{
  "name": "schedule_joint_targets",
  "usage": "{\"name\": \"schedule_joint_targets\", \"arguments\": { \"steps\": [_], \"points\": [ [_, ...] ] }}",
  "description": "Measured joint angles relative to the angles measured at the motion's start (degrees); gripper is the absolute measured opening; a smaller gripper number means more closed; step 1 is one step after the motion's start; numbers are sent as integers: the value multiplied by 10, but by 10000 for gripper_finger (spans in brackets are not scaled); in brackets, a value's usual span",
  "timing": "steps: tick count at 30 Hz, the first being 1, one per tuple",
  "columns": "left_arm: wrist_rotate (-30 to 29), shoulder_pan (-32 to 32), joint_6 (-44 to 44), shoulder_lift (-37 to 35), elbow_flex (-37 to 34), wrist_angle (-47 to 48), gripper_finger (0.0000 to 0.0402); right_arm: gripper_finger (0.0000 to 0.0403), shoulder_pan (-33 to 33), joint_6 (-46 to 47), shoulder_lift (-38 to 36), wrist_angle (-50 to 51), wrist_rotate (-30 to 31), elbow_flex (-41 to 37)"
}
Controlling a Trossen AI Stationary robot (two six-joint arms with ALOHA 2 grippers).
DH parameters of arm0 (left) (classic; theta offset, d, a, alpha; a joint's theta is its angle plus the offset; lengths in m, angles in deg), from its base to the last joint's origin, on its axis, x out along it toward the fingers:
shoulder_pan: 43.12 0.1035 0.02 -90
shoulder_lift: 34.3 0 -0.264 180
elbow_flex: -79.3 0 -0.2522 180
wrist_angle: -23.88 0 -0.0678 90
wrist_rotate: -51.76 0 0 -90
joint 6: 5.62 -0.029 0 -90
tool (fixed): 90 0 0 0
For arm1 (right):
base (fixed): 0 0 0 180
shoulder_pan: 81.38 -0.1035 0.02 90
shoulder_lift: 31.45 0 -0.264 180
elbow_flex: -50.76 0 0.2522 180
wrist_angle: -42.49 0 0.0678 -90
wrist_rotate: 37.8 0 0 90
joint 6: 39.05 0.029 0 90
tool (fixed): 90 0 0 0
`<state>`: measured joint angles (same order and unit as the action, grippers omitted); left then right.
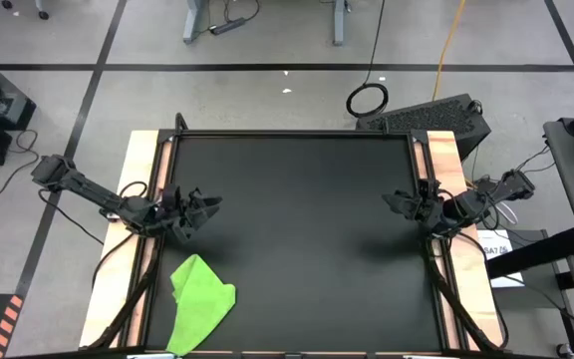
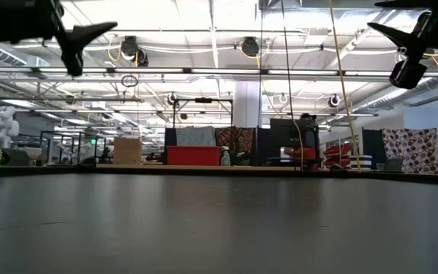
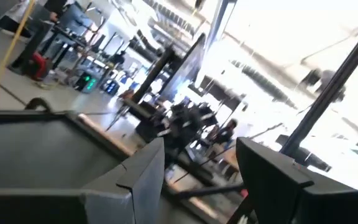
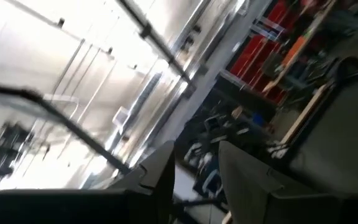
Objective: Roll towel into tight, uniform cylinder
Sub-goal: Fold the green towel
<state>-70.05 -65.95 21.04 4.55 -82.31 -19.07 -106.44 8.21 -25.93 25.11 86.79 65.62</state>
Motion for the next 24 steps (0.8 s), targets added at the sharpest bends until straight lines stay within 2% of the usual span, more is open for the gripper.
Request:
{"name": "schedule_joint_targets", "arguments": {
  "steps": [6,9,11,15,17,24],
  "points": [
    [17,0,-10,1,66,7,206,116,0,-19,34,-12,-16,29],
    [37,0,-36,1,109,76,206,117,0,-67,70,-11,-19,65],
    [54,0,-26,1,151,182,206,117,0,-102,98,0,-19,96],
    [102,5,58,9,254,495,206,117,0,-155,157,40,-28,165],
    [135,8,102,24,299,616,206,117,0,-175,187,65,-42,202],
    [306,7,242,79,388,847,206,117,0,-237,302,184,-67,340]
  ]
}}
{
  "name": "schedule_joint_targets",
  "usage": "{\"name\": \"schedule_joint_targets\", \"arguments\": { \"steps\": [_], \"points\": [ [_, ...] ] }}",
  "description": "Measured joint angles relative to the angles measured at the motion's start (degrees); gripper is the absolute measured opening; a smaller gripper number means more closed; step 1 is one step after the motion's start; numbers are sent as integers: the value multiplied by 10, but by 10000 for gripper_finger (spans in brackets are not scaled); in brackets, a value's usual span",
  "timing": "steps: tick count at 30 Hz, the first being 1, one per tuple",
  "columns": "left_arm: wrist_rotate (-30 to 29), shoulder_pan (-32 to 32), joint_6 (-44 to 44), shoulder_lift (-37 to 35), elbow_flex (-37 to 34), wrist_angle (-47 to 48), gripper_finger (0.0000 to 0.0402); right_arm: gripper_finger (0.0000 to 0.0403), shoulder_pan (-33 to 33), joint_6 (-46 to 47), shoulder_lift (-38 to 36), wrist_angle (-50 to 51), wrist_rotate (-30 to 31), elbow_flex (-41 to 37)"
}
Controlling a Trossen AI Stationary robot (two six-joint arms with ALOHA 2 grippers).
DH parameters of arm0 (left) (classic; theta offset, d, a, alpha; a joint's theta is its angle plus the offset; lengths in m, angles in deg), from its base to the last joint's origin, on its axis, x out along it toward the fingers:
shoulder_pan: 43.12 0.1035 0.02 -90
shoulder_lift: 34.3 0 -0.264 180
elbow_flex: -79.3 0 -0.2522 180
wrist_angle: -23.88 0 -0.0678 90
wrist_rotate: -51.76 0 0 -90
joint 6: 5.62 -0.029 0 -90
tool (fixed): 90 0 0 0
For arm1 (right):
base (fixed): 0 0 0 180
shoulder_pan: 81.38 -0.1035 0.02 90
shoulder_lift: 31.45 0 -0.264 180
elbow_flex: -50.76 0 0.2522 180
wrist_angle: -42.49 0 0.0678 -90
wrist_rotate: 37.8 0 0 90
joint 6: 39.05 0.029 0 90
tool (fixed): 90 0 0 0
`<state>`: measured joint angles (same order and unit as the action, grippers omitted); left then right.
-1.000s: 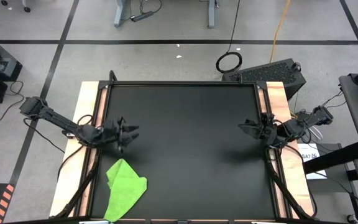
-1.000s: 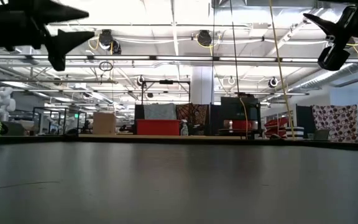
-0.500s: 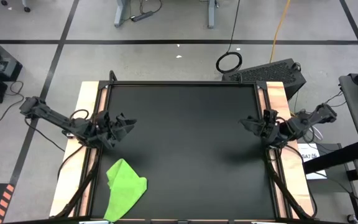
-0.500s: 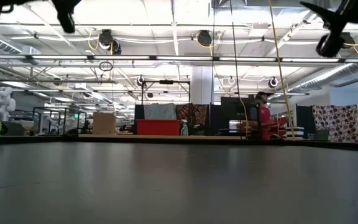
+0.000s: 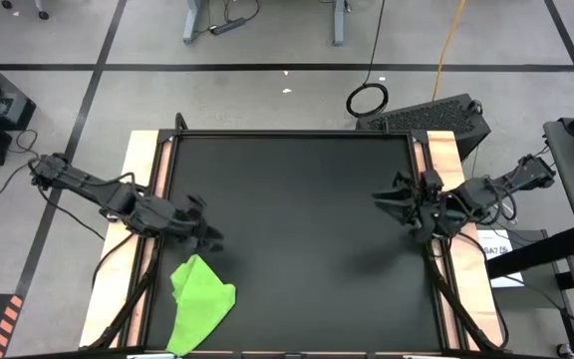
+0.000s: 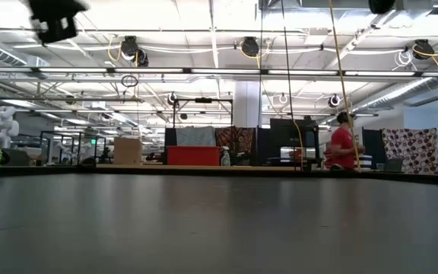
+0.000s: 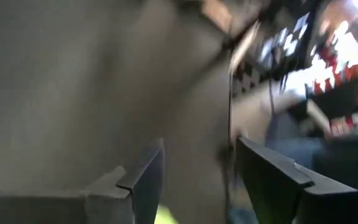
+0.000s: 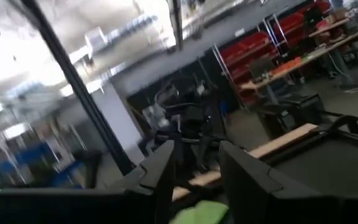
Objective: Roll towel into tight, uniform cylinder
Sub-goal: Fold the green towel
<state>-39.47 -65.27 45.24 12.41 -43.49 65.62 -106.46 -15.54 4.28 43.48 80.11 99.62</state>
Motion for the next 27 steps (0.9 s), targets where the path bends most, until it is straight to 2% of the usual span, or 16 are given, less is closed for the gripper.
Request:
{"name": "schedule_joint_targets", "arguments": {
  "steps": [3,6,12,18,23,27],
  "points": [
    [80,-7,76,22,2,68,206,131,0,-20,47,61,-12,51],
    [116,-34,120,48,2,115,206,163,0,-31,88,119,-13,91],
    [120,-92,207,92,2,146,206,238,0,-10,148,232,-14,135],
    [107,-154,293,134,-5,239,206,262,0,24,176,288,-28,136],
    [81,-179,359,139,-54,191,206,259,0,25,185,310,-28,136],
    [65,-182,385,139,-105,95,206,251,0,23,187,318,-26,136]
  ]
}}
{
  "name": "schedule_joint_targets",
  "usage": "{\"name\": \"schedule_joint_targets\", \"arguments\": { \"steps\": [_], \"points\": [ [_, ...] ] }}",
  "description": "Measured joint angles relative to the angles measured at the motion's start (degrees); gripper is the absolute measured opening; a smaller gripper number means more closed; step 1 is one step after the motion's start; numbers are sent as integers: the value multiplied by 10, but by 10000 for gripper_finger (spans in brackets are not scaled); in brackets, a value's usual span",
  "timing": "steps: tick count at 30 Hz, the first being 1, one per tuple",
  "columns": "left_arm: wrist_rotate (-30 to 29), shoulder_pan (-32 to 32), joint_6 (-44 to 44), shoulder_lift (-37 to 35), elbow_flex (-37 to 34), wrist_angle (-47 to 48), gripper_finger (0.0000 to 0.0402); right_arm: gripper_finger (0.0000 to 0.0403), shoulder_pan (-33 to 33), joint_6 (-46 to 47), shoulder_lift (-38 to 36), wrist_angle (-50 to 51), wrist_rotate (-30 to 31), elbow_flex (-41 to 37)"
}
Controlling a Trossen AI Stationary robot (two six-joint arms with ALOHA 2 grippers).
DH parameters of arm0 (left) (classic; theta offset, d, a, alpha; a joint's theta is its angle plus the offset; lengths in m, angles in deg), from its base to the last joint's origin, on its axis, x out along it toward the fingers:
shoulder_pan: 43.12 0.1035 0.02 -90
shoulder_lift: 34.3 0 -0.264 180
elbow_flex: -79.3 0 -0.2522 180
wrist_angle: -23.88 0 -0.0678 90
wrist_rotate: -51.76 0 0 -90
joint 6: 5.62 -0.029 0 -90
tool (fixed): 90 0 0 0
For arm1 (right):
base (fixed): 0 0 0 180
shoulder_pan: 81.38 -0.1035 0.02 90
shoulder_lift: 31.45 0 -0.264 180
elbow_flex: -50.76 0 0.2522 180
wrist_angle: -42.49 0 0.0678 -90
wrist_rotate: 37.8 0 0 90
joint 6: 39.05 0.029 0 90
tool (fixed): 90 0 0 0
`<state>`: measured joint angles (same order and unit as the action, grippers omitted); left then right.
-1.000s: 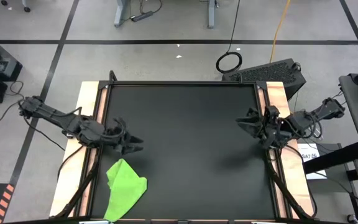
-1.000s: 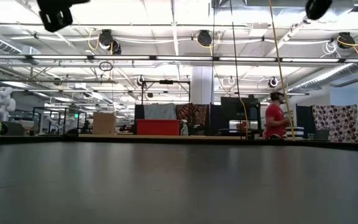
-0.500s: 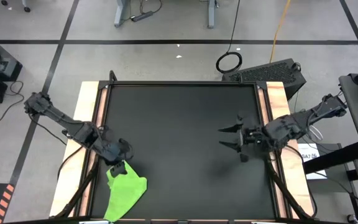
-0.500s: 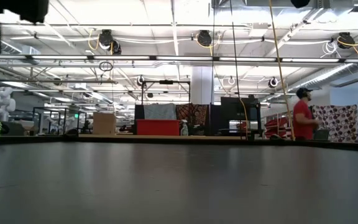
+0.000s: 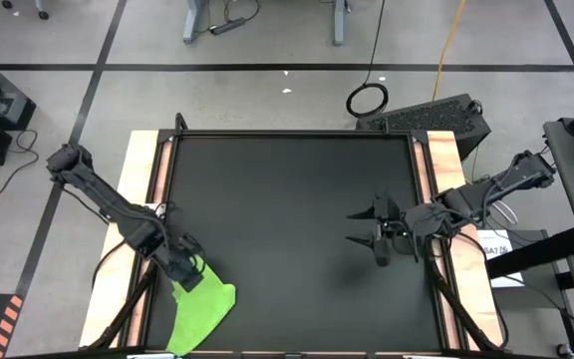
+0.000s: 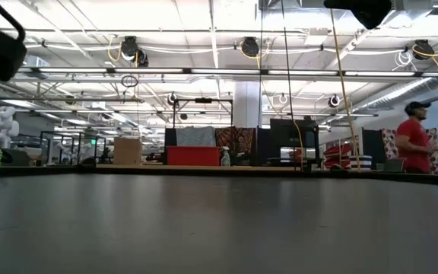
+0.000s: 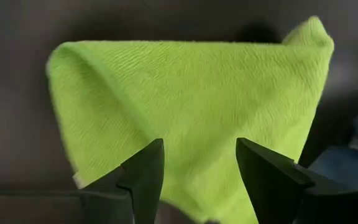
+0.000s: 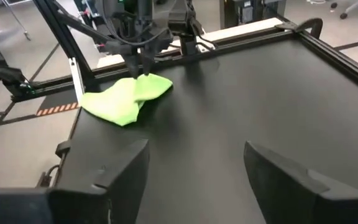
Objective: Roll towel into tight, uniform cylinder
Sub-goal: Fold the green towel
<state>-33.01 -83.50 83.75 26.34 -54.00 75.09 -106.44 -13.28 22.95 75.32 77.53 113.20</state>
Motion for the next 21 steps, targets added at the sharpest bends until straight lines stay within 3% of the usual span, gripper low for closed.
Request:
{"name": "schedule_joint_targets", "arguments": {
  "steps": [6,21],
  "points": [
    [-3,0,55,0,-59,-57,206,239,0,-4,0,0,1,0],
    [-6,-2,63,0,-62,-48,139,214,0,7,0,1,1,0]
  ]
}}
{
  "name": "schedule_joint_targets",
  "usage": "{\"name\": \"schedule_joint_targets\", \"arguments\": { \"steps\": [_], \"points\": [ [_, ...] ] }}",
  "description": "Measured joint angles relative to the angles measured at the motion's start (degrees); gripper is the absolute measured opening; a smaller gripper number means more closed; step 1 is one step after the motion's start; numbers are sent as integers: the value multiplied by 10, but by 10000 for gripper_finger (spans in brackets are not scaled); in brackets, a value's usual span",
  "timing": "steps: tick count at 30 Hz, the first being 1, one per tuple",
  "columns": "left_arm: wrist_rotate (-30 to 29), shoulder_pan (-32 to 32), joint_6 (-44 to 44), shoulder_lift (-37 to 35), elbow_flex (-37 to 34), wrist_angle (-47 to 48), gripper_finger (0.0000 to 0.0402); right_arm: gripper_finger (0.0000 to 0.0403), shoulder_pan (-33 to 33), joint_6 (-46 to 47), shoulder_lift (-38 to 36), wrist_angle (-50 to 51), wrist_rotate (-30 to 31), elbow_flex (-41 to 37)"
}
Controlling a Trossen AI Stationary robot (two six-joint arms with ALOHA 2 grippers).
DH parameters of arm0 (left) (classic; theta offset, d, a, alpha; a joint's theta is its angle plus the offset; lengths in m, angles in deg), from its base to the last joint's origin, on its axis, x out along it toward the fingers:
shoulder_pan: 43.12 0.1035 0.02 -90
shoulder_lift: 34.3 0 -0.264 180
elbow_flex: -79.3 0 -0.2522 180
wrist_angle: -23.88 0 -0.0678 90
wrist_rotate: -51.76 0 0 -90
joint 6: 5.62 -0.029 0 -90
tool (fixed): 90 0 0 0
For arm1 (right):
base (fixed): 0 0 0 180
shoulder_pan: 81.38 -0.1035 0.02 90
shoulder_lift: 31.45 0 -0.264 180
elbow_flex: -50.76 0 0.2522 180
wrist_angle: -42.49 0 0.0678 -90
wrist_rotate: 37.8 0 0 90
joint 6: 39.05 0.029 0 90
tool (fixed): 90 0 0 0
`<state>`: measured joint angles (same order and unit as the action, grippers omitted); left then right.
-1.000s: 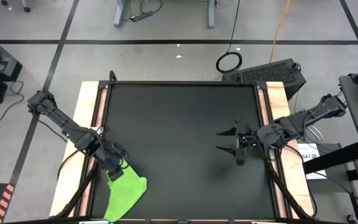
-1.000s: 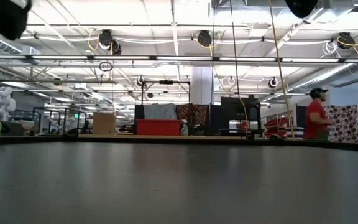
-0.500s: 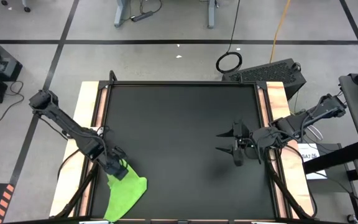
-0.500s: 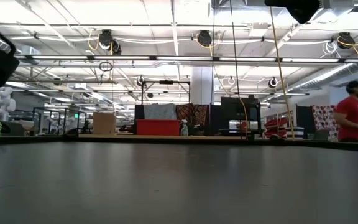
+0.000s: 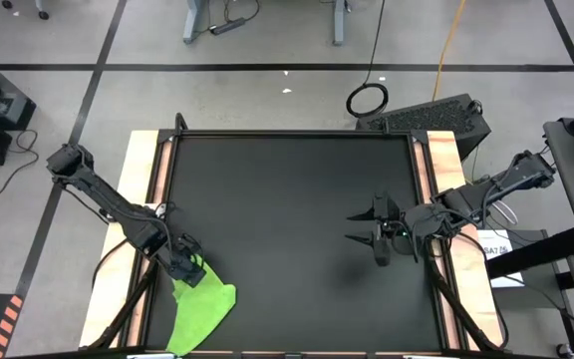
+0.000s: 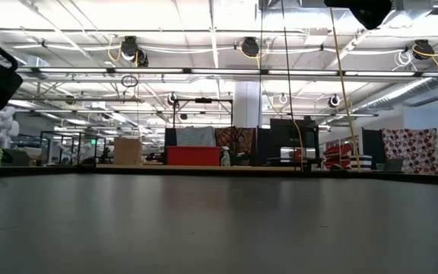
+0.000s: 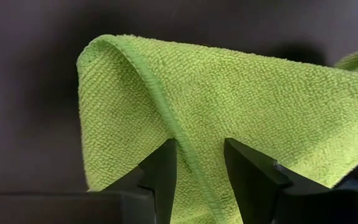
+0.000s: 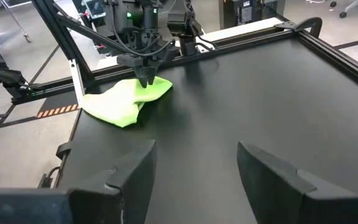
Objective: Roll towel into tight, uniform cylinder
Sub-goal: Fold the green towel
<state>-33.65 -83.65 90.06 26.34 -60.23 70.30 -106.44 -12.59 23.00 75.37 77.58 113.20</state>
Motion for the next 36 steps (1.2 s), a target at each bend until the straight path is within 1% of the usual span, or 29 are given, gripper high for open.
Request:
{"name": "schedule_joint_targets", "arguments": {
  "steps": [4,19,21,23,27,28,33,36],
  "points": [
    [14,0,-2,-3,0,8,139,212,0,3,0,0,0,0],
    [7,-1,-16,-3,0,5,136,212,3,0,0,1,0,0],
    [-2,0,-17,-3,0,-3,124,212,6,0,1,1,1,0],
    [-12,0,-23,-3,0,-22,100,212,10,-1,1,1,1,0],
    [-25,1,-47,-1,0,-49,25,212,15,-7,7,1,1,0],
    [-25,2,-54,0,0,-55,14,212,15,-8,10,1,1,0],
    [-25,22,-83,0,0,-85,6,212,15,-12,28,-2,3,0],
    [-25,42,-114,0,0,-145,4,212,15,-16,38,-16,1,0]
  ]
}}
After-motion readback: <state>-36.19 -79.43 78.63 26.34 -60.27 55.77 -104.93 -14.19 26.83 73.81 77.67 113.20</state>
